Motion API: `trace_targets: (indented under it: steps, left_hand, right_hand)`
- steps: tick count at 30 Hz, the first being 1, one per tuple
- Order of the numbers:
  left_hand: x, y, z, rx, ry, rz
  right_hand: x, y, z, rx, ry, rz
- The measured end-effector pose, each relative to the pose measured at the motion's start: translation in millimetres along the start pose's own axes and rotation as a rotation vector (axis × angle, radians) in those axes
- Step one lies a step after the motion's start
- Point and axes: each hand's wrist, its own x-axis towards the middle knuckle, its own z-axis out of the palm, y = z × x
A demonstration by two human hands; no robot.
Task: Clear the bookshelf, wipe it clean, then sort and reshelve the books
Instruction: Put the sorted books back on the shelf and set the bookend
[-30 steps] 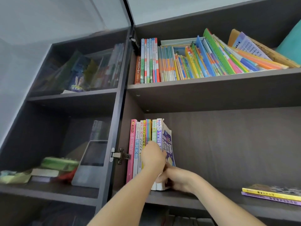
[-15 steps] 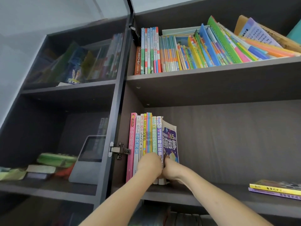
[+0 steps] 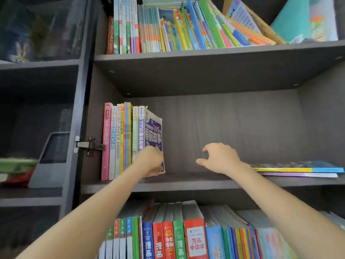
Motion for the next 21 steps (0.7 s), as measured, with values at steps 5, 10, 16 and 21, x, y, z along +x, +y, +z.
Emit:
trace_targets:
  steps: [5,10,16,21]
  left_hand:
    - [-13,37,48,-0.027,-0.147,0.099]
    - [-18,70,86,-0.164,-0.278,0.102]
    - [-23,89,117,-0.253,-0.24,0.112]
    - [-17,78,107,-0.272,-0.216,0.083]
  right_hand:
    - [-20,118,-32,-0.241,-0.403,0.152]
    - [-30,154,-46,-0.299,-0.402,0.071]
    - [-27,137,-43,-0.534,-0.382,-0.147]
    - [-31,137,-51,-0.44,-0.133,-0.082]
